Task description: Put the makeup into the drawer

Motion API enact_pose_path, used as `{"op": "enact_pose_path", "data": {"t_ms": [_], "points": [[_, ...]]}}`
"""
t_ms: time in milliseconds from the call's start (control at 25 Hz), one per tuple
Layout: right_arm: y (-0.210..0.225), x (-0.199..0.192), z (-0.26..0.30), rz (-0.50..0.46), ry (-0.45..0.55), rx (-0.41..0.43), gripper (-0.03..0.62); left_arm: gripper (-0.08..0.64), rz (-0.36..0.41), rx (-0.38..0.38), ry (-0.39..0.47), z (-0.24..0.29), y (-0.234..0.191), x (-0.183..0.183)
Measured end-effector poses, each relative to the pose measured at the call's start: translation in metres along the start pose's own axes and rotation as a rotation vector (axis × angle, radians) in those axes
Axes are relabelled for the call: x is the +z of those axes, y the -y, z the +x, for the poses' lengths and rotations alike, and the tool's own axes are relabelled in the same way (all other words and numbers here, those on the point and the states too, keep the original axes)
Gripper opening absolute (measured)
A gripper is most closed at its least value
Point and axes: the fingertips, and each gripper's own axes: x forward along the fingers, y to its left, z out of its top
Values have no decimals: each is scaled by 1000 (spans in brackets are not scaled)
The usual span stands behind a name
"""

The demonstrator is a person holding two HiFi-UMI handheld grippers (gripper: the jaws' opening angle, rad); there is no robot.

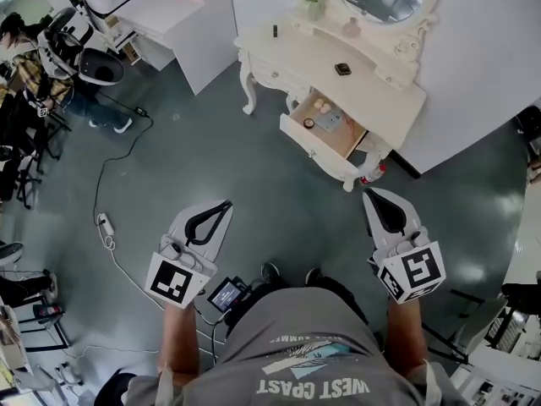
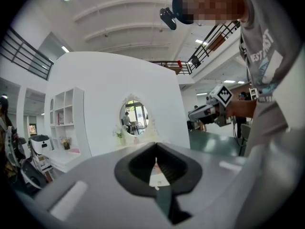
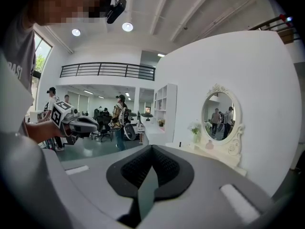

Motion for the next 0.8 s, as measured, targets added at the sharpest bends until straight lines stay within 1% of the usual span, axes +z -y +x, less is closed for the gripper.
{"op": "enact_pose_path", "data": {"t_ms": [160,320,440,560,800], "points": [[-8,7,12,-7,-4,-19,3,2,0,-25,12,-4,-10,-4],[-7,10,23,-8,-22,-24,3,2,-23,-30,10,-2,-20,-10],[5,9,39,-5,-29,-26,3,2,-38,-26,-5,9,-29,-16],[22,10,59,3,-23,-20,2,2,-36,-15,-17,24,-41,-18],[58,12,103,27,-19,16,2,2,-40,26,-53,58,-65,-17]]}}
